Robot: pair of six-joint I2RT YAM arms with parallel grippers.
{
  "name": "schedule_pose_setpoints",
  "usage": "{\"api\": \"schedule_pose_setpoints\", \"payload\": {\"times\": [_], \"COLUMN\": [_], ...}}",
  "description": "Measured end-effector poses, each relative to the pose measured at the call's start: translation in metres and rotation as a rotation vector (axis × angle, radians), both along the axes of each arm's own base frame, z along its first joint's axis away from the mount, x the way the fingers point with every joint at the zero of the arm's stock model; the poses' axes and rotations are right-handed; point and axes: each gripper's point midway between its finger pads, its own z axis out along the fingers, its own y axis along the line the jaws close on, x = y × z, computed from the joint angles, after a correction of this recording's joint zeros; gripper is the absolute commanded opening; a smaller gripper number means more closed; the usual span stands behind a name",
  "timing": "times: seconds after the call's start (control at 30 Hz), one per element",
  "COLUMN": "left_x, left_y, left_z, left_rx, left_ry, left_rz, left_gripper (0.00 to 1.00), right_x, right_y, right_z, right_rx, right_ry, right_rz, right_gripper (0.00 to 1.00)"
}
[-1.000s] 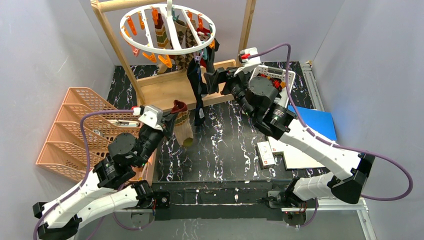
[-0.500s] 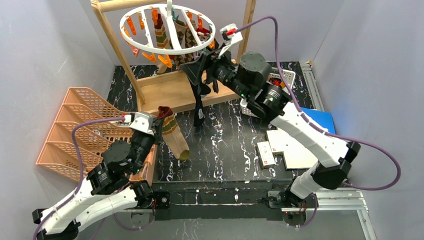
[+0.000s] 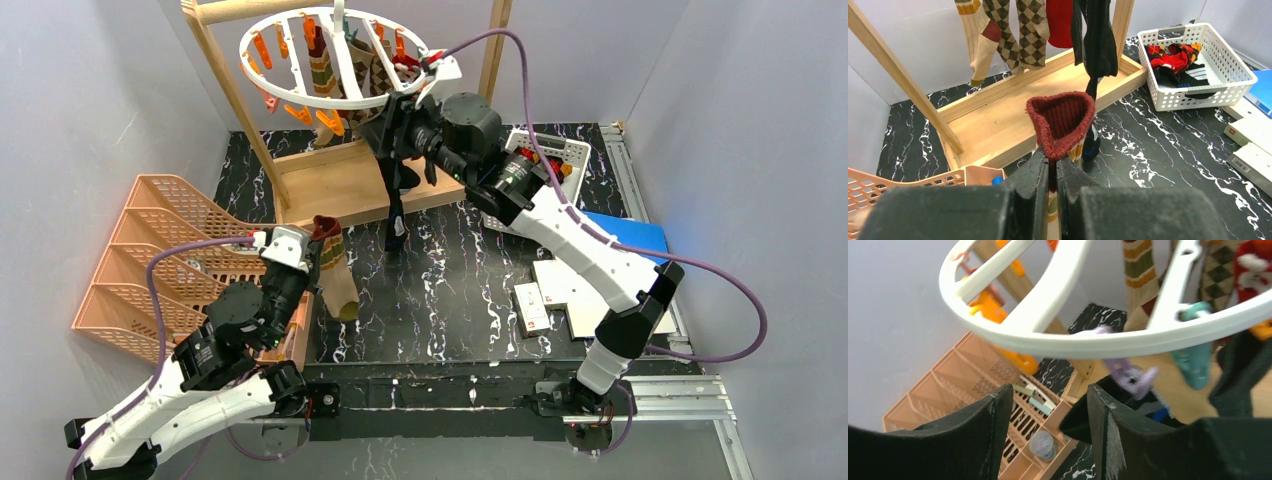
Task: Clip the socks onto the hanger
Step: Open the clamp at the hanger.
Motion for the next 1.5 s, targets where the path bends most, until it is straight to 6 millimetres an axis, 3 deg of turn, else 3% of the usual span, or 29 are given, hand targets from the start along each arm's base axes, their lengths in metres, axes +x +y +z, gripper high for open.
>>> {"api": "schedule_pose_setpoints", "payload": {"times": [0.27,0.6,0.73,0.97,1.17,1.27,1.4,1.5], "left_x": [0.003,0.005,0.009,0.022,0.034,0.039,0.042,0.043], "left_y": [-0.004,-0.006,-0.011,-0.032,-0.058,-0.066,-0.071,-0.072], "left_z": [0.001,0.006,0.007,0.012,0.011,0.012,0.015,0.015], "left_rx": [0.026,0.029,0.045,0.090,0.132,0.144,0.139,0.134], "left_ry": [-0.008,-0.034,-0.043,-0.074,-0.094,-0.106,-0.124,-0.131], "left_rz": [-0.006,-0.003,-0.003,-0.019,-0.049,-0.056,-0.056,-0.056], "left_gripper": [0.00,0.00,0.00,0.00,0.00,0.00,0.00,0.00], "right_x": [0.056,0.100,0.107,0.082,0.046,0.028,-0.004,-0.019], "right_y": [-0.047,-0.075,-0.086,-0.108,-0.140,-0.145,-0.116,-0.087], "right_z": [0.002,0.008,0.006,-0.005,0.021,0.033,0.031,0.015], "right_rx": [0.048,0.073,0.070,-0.007,-0.041,-0.064,-0.160,-0.250], "right_ry": [0.043,0.044,0.045,0.050,-0.014,-0.065,-0.150,-0.203], "right_rz": [-0.156,-0.233,-0.254,-0.259,-0.259,-0.241,-0.192,-0.163], "right_gripper": [0.61,0.64,0.69,0.77,0.75,0.76,0.80,0.82]}}
